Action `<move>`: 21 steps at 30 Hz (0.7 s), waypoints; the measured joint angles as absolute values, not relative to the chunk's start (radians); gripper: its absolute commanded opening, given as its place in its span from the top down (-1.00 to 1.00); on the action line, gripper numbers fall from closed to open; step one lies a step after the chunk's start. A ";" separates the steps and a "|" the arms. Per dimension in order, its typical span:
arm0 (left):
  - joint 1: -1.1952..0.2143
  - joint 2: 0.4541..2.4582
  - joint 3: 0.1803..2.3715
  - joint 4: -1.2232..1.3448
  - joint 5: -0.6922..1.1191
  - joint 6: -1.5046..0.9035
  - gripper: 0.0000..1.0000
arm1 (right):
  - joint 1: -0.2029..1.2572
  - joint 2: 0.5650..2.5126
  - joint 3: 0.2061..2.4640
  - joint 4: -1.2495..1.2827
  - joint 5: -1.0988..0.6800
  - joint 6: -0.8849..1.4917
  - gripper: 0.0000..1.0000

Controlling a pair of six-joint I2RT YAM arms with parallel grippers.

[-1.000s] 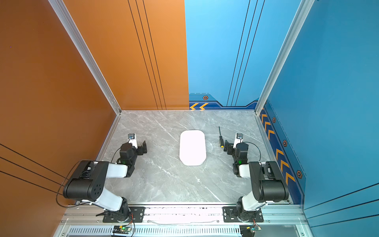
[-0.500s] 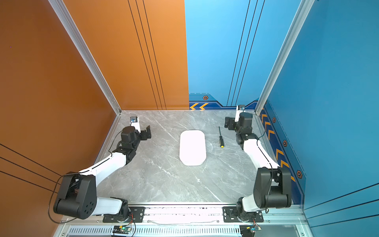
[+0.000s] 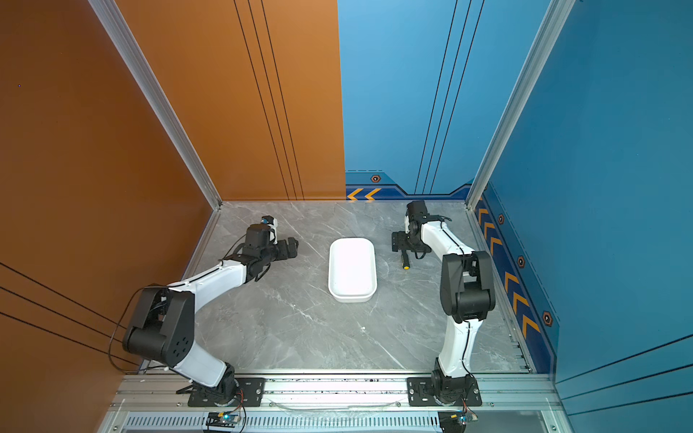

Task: Put the screwdriver in the bin
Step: Pick up the screwdriver from the top-right of the table.

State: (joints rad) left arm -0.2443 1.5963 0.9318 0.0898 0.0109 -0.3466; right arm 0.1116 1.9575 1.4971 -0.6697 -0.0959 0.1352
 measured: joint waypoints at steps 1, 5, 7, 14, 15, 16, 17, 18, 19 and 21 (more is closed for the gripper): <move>-0.246 1.600 0.932 0.086 0.019 -0.351 -0.96 | 0.113 1.968 1.499 -0.683 -0.102 0.139 -0.86; -0.254 1.608 0.932 0.077 0.038 -0.367 -0.96 | 0.122 1.984 1.501 -0.711 -0.105 0.156 -0.85; -0.257 1.609 0.932 0.077 0.044 -0.368 -0.96 | 0.126 1.990 1.504 -0.720 -0.105 0.158 -0.85; -0.261 1.614 0.931 0.078 0.059 -0.369 -0.96 | 0.130 2.040 1.516 -0.734 -0.105 0.164 -0.83; -0.262 1.615 0.931 0.077 0.060 -0.369 -0.96 | 0.130 2.049 1.517 -0.735 -0.105 0.165 -0.82; -0.262 1.615 0.931 0.077 0.062 -0.369 -0.96 | 0.130 2.056 1.518 -0.734 -0.105 0.166 -0.82; -0.262 1.615 0.931 0.078 0.064 -0.369 -0.96 | 0.130 2.060 1.518 -0.735 -0.105 0.166 -0.82; -0.262 1.615 0.931 0.078 0.065 -0.369 -0.96 | 0.130 2.064 1.520 -0.738 -0.105 0.166 -0.81; -0.262 1.615 0.931 0.078 0.065 -0.370 -0.96 | 0.130 2.069 1.528 -0.744 -0.105 0.166 -0.80; -0.263 1.615 0.931 0.078 0.065 -0.372 -0.96 | 0.130 2.084 1.548 -0.745 -0.105 0.166 -0.79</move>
